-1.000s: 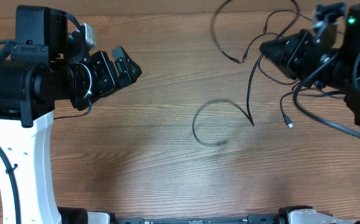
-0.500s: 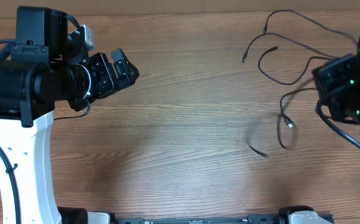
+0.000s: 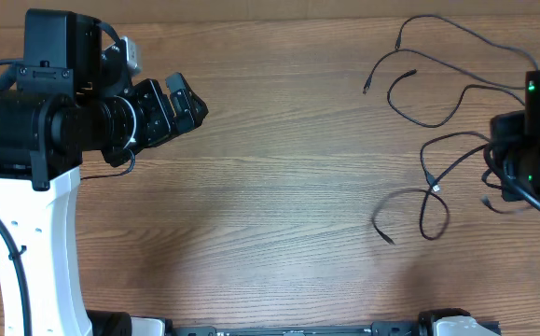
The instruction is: Untangle cables
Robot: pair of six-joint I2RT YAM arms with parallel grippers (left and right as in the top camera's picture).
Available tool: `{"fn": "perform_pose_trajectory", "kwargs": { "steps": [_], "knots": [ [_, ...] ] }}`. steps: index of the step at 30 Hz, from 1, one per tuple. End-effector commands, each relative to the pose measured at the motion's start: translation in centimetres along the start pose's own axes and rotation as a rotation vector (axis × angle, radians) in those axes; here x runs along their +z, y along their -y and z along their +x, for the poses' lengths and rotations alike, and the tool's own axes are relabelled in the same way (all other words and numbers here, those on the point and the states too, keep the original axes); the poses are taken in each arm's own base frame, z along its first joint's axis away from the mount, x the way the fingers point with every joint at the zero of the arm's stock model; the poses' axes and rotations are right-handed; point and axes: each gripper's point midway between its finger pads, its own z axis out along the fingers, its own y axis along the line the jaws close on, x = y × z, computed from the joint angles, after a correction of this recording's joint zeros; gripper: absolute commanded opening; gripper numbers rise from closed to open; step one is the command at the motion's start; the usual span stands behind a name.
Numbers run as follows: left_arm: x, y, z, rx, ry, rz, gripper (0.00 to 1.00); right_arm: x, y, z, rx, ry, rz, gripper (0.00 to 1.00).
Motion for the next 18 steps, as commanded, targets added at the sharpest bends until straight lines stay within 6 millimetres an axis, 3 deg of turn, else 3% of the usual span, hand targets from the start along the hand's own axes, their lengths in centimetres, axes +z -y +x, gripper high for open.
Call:
{"fn": "perform_pose_trajectory", "kwargs": {
  "steps": [1, 5, 8, 13, 18],
  "knots": [
    [-1.0, 0.1, 0.0, 0.030, 0.032, 0.008, 1.00, 0.2, -1.0, 3.1, -0.158, -0.179, -0.032, 0.04],
    [-0.9, 0.7, 0.3, 0.081, 0.022, 0.025, 0.96, 0.4, -2.2, 6.0, -0.320, -0.335, -0.090, 0.04],
    [-0.6, 2.4, 1.3, 0.213, -0.009, 0.086, 0.95, 0.7, -2.9, 7.4, -0.316, -0.415, -0.104, 0.04],
    [-0.2, 5.8, 4.6, 0.490, -0.096, 0.207, 0.95, 1.1, -4.8, 9.0, -0.212, -0.509, -0.131, 0.04],
    [1.1, 8.5, 7.4, 0.629, -0.172, 0.262, 0.96, 0.5, -6.4, 10.7, -0.189, -0.623, -0.190, 0.04]
  ]
}}
